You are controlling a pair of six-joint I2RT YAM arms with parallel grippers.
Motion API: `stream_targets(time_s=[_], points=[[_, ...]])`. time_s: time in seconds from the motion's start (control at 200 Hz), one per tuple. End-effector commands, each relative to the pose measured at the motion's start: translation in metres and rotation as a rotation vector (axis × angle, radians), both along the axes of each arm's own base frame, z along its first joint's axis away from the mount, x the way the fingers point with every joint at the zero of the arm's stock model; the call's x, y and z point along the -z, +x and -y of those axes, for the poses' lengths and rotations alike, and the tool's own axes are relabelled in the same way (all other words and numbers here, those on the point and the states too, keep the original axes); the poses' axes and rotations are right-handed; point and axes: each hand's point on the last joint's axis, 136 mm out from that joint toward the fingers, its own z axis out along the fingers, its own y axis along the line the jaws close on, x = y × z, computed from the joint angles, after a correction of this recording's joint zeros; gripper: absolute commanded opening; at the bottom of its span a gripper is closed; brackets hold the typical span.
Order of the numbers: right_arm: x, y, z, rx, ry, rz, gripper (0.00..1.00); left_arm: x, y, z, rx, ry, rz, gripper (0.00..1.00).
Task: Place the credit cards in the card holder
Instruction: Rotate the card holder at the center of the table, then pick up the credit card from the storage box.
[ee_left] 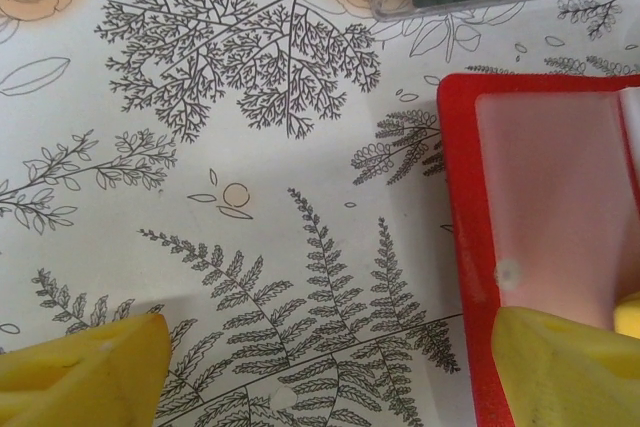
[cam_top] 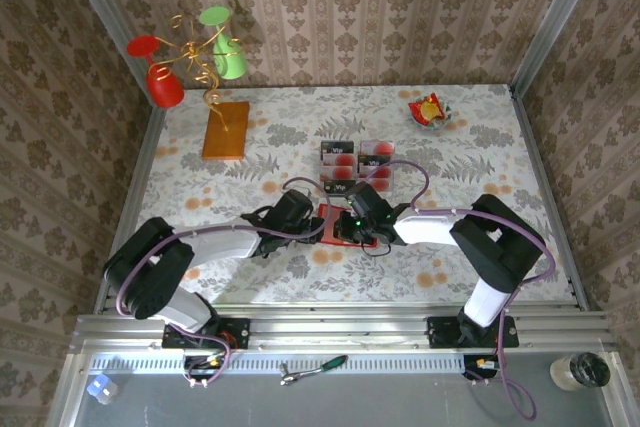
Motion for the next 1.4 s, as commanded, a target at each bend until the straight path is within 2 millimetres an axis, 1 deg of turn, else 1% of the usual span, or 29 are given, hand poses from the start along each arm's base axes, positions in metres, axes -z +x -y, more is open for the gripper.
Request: stream_targets(time_s=[0.0,0.205,0.295,0.41,0.48,0.55,0.615,0.68,0.725,0.815,0.845,0.92,0.955,1.02,1.055,1.095,1.115,1.215,1.395], points=[[0.002,0.0,0.003,0.025,-0.011,0.009,0.06,-0.003,0.005,0.003,-0.02,-0.014,-0.003,0.85],[0.005,-0.001,0.001,0.021,-0.005,0.002,0.06,0.001,0.004,0.006,-0.012,-0.01,-0.005,0.85],[0.003,-0.001,0.0,0.019,0.001,0.004,0.07,0.003,0.003,0.006,-0.009,0.006,-0.01,0.85],[-0.004,0.0,0.001,0.017,0.0,0.014,0.07,0.009,0.0,0.001,-0.013,0.051,-0.018,0.85],[-0.015,0.002,0.004,0.016,0.003,0.034,0.1,0.012,-0.001,-0.002,-0.014,0.081,-0.028,0.85],[-0.027,0.009,0.014,0.027,-0.007,0.056,0.15,0.014,-0.002,-0.003,-0.014,0.1,-0.031,0.85],[-0.044,0.02,0.028,0.044,-0.024,0.094,0.24,0.015,-0.003,-0.004,-0.016,0.11,-0.03,0.85],[-0.056,0.031,0.046,0.051,-0.069,0.115,0.32,0.016,-0.004,-0.004,-0.018,0.11,-0.031,0.85],[-0.066,0.042,0.058,0.051,-0.095,0.14,0.37,0.016,-0.005,-0.004,-0.018,0.109,-0.031,0.85],[-0.08,0.061,0.084,0.046,-0.192,0.173,0.48,0.017,-0.005,-0.004,-0.019,0.108,-0.033,0.85],[-0.084,0.067,0.089,0.034,-0.213,0.187,0.51,0.017,-0.006,-0.004,-0.019,0.109,-0.033,0.85],[-0.093,0.082,0.101,0.004,-0.274,0.205,0.54,0.017,-0.005,-0.004,-0.018,0.109,-0.033,0.85],[-0.096,0.088,0.101,-0.031,-0.291,0.217,0.56,0.018,-0.006,-0.003,-0.014,0.113,-0.036,0.85],[-0.096,0.096,0.1,-0.104,-0.345,0.222,0.57,0.018,-0.006,-0.003,-0.015,0.112,-0.037,0.85],[-0.096,0.098,0.096,-0.153,-0.358,0.223,0.56,0.018,-0.006,-0.003,-0.016,0.109,-0.037,0.85],[-0.094,0.103,0.093,-0.187,-0.377,0.228,0.56,0.018,-0.006,-0.003,-0.018,0.107,-0.036,0.85],[-0.091,0.102,0.094,-0.207,-0.391,0.21,0.55,0.018,-0.006,-0.003,-0.017,0.108,-0.037,0.85],[-0.089,0.108,0.086,-0.285,-0.427,0.21,0.51,0.018,-0.006,-0.003,-0.018,0.106,-0.038,0.85],[-0.084,0.117,0.064,-0.388,-0.48,0.216,0.47,0.018,-0.007,-0.002,-0.016,0.101,-0.037,0.86]])
